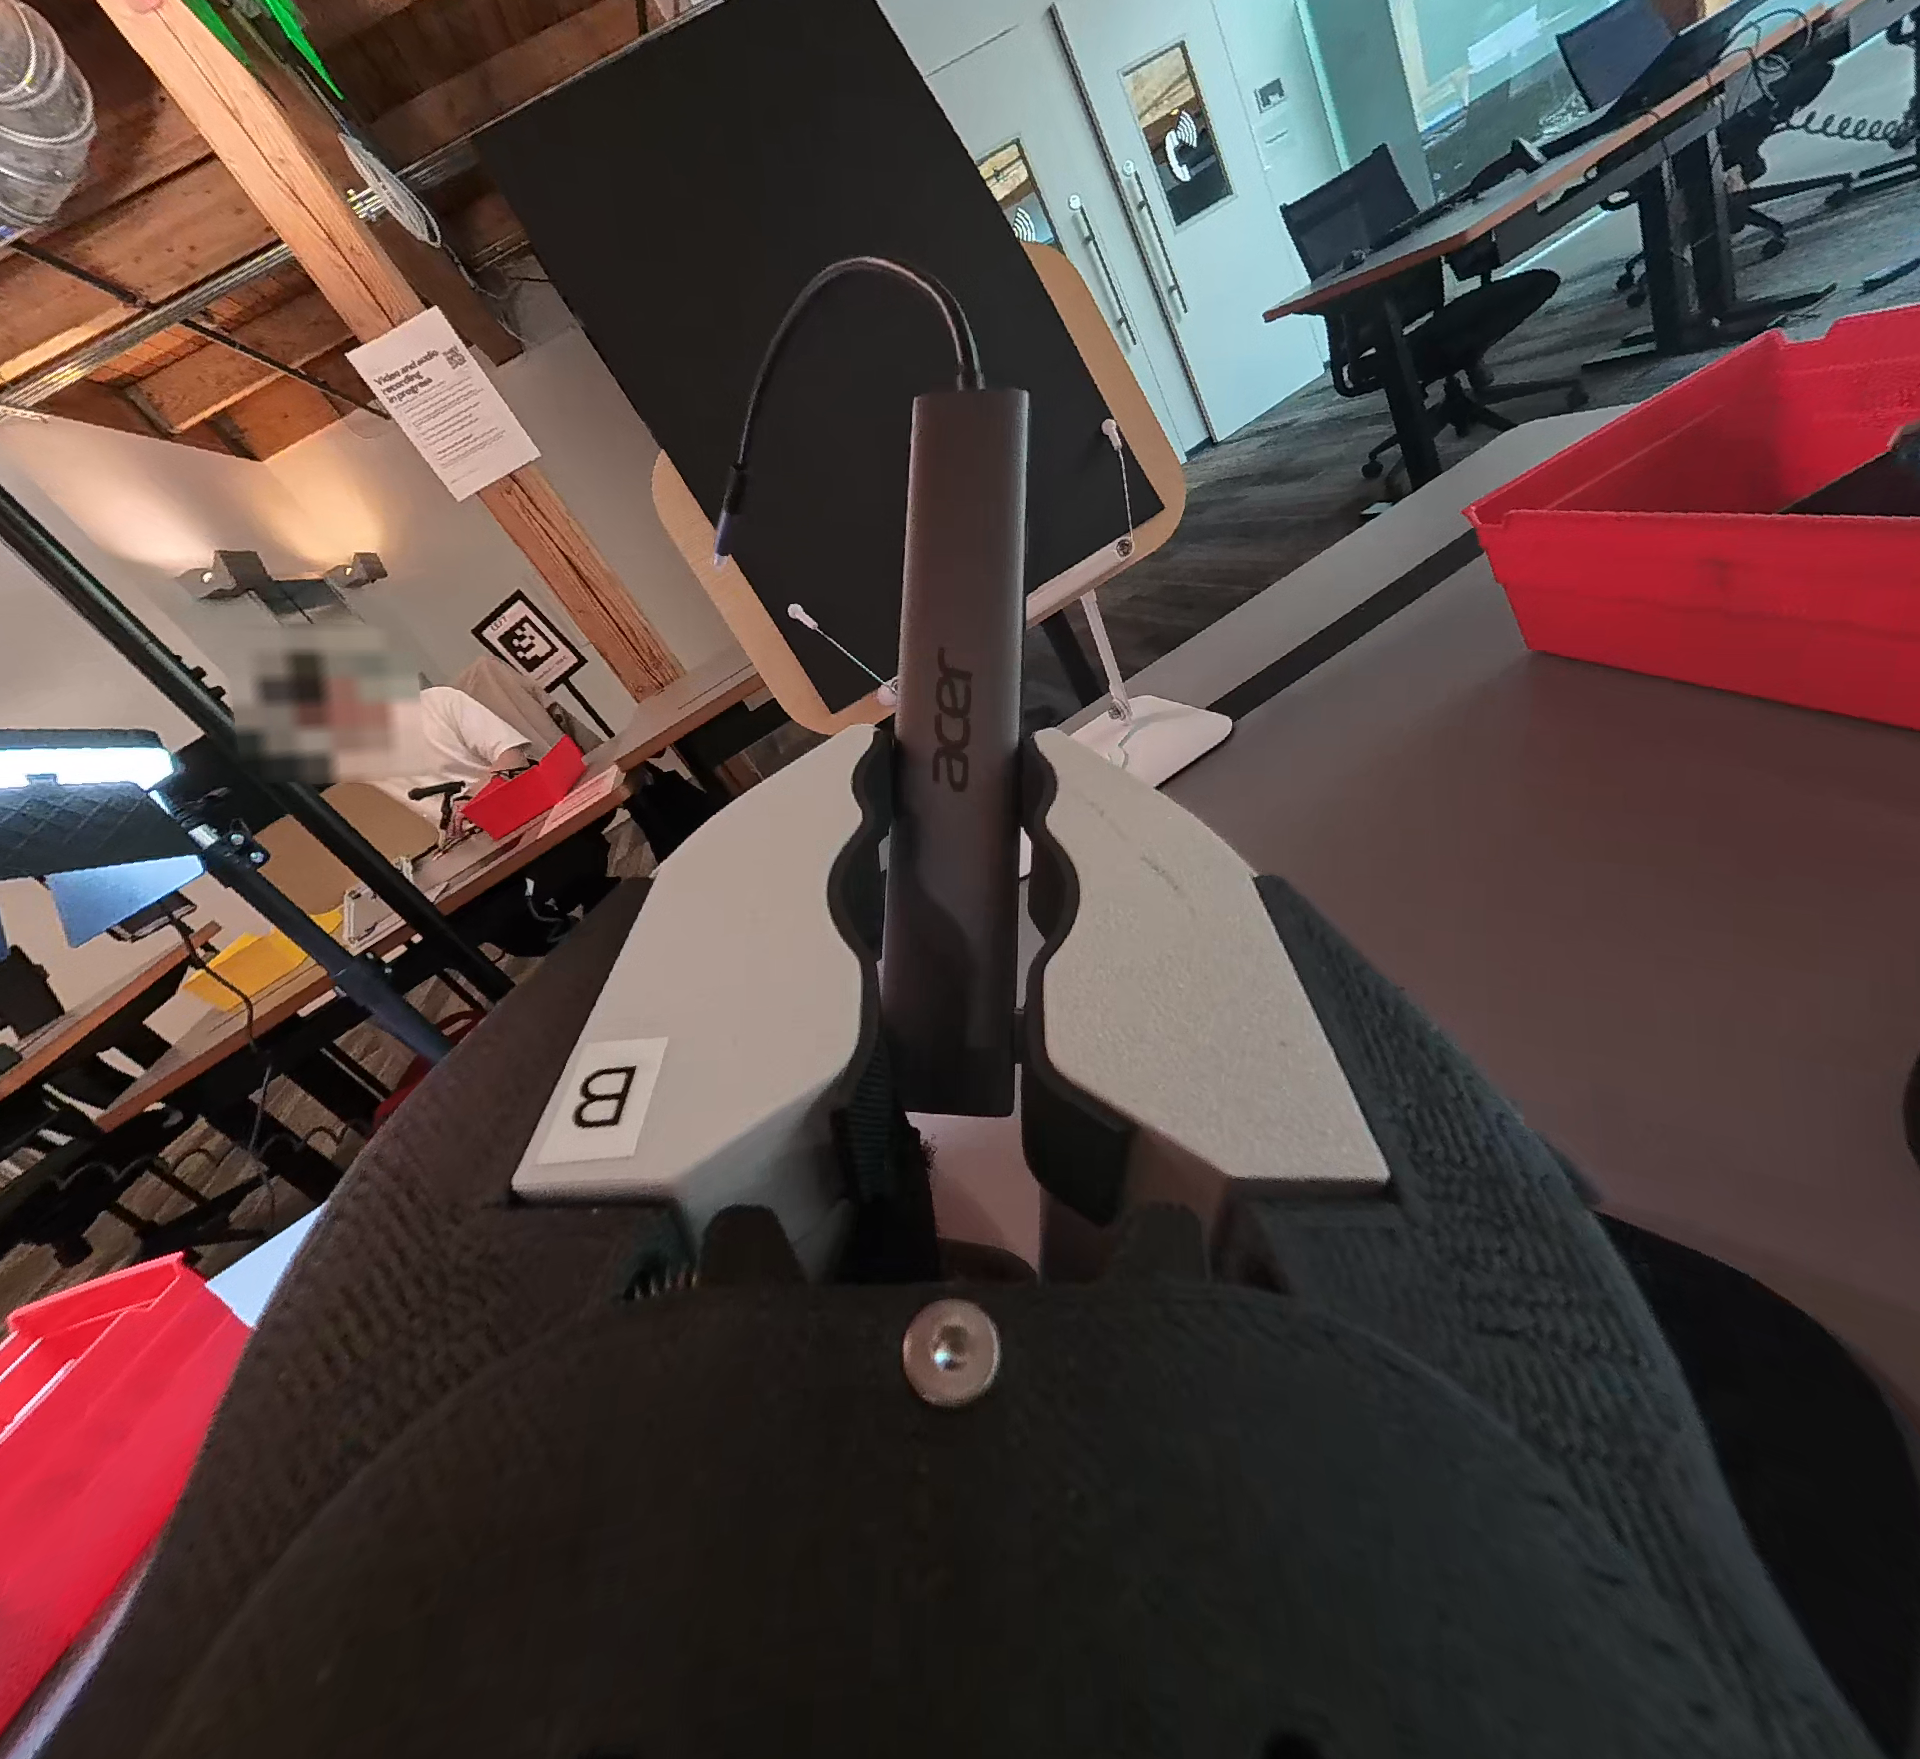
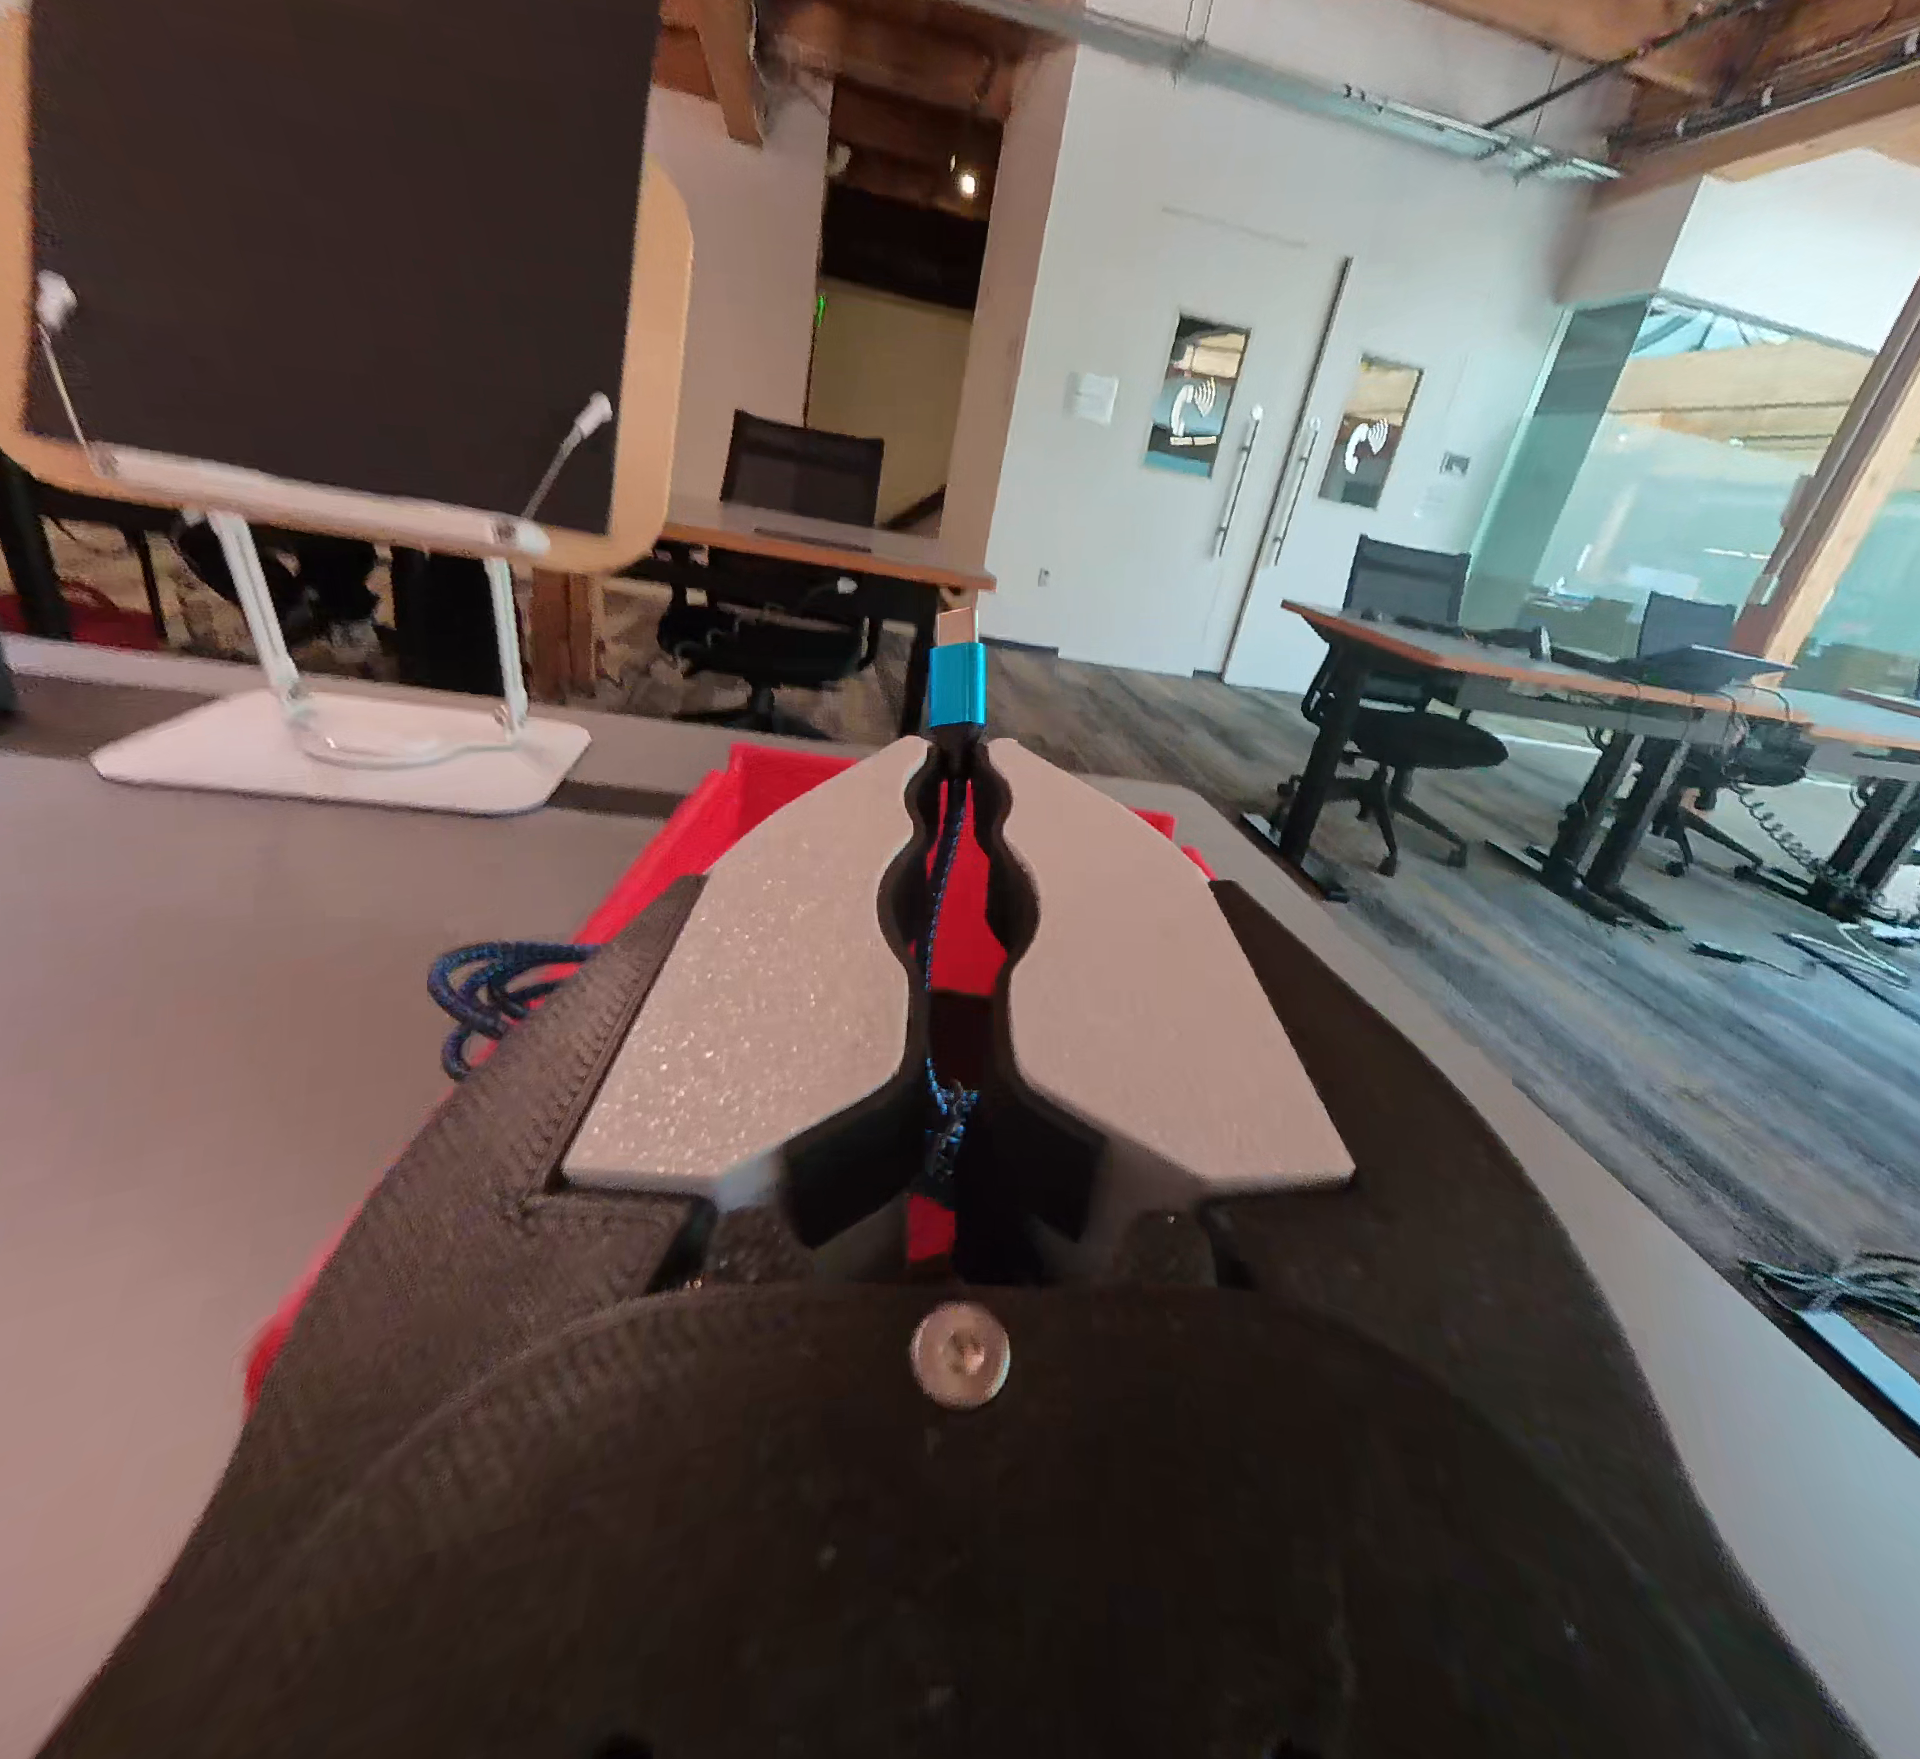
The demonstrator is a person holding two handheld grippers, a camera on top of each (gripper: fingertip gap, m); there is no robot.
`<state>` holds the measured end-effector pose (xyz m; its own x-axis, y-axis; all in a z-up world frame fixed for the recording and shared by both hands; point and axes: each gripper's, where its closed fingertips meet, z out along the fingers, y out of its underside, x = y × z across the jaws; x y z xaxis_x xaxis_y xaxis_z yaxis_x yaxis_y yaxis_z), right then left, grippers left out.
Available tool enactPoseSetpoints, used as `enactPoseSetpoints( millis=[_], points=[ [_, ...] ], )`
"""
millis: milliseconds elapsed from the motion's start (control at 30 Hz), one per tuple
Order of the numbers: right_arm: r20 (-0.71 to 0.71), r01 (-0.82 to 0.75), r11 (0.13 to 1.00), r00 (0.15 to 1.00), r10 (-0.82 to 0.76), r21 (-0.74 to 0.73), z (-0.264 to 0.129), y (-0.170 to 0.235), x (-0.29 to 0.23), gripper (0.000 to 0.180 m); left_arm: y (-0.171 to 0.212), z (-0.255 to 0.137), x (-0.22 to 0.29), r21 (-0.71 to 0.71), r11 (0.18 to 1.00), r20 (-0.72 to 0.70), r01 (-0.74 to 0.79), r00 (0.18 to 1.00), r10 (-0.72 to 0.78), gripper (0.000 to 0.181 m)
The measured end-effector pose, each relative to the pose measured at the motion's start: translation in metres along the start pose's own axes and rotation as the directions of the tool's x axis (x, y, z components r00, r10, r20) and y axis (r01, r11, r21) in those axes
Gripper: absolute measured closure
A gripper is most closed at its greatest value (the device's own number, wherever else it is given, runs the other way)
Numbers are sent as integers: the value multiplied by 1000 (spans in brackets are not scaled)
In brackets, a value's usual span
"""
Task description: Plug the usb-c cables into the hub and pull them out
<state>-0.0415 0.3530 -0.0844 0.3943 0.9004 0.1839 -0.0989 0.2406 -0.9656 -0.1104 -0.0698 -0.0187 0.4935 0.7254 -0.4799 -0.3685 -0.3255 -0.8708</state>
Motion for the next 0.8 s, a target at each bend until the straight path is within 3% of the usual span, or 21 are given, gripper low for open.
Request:
enactPoseSetpoints(
  millis=[300, 800],
  points=[
    [-4, 49, 992, 999, -50, -117, -1, 40, 2, 174, 0, 1, 2, -2, 1000, -1, -18, 1000, 18, 157],
    [-10, 84, 961, 996, -90, -263, -3, 72, 7, 173, 1, 3, 4, -9, 1000, -7, -29, 1000, 29, 157]
  ],
)
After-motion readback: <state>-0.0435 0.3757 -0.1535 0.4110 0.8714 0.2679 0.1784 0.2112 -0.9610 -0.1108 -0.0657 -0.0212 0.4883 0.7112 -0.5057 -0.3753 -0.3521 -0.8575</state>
